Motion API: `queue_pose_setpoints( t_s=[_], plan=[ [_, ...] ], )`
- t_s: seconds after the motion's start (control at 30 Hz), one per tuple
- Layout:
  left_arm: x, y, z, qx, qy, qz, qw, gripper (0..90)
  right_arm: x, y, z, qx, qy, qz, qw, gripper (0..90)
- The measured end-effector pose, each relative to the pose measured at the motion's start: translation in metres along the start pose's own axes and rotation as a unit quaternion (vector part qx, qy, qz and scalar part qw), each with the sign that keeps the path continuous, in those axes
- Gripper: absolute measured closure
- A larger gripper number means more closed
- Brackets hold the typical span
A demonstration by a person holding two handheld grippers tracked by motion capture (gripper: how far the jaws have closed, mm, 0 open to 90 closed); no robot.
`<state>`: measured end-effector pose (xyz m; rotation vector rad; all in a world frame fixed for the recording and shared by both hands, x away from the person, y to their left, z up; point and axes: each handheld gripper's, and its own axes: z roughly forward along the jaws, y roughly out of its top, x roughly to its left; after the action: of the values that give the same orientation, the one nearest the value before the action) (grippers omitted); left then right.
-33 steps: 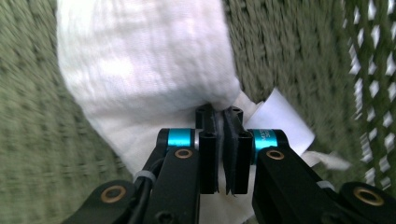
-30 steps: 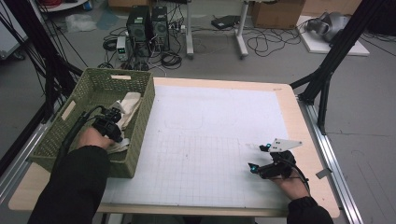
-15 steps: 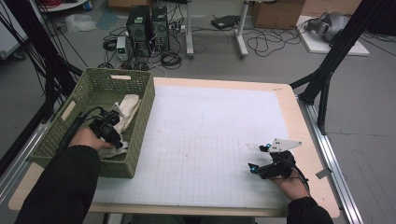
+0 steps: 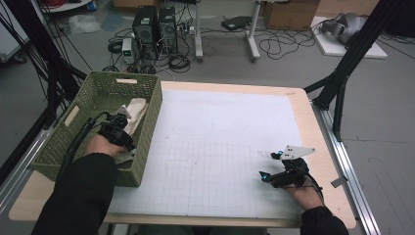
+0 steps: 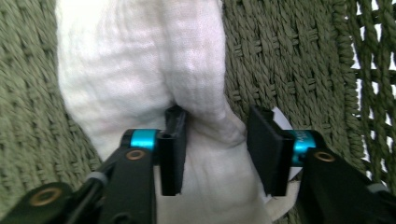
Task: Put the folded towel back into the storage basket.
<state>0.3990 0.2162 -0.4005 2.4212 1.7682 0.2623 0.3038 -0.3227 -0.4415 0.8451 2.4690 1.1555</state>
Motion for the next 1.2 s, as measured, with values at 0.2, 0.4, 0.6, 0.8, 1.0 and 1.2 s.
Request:
queue_pose_setpoints(
  t_s=[0.2, 0.4, 0.6, 0.8, 1.0, 1.2],
  plan=[
    [-0.01, 0.0, -0.004, 0.025, 0.033, 0.079, 0.996, 84.5, 0.0, 0.0, -0.002, -0.004, -0.001, 0.003, 1.0, 13.0],
    [-0.003, -0.006, -0.015, 0.048, 0.011, 0.095, 0.9943, 84.5, 0.0, 0.0, -0.001, 0.0, 0.0, 0.003, 1.0, 13.0],
    [0.004, -0.009, -0.011, 0.036, -0.041, 0.071, 0.996, 61.3, 0.001, 0.0, 0.0, 0.002, 0.0, 0.002, 1.0, 13.0],
    [0.017, -0.006, -0.034, -0.052, -0.108, 0.026, 0.9924, 54.3, 0.0, 0.0, 0.001, 0.005, 0.0, 0.003, 1.0, 13.0],
    [0.021, -0.005, -0.025, -0.063, -0.085, 0.006, 0.9944, 82.3, 0.0, 0.0, 0.0, 0.002, 0.0, 0.0, 1.0, 13.0],
    [0.014, -0.001, -0.002, -0.049, -0.081, 0.004, 0.9955, 82.3, 0.0, 0.0, -0.001, 0.001, 0.0, 0.001, 1.0, 13.0]
  ],
)
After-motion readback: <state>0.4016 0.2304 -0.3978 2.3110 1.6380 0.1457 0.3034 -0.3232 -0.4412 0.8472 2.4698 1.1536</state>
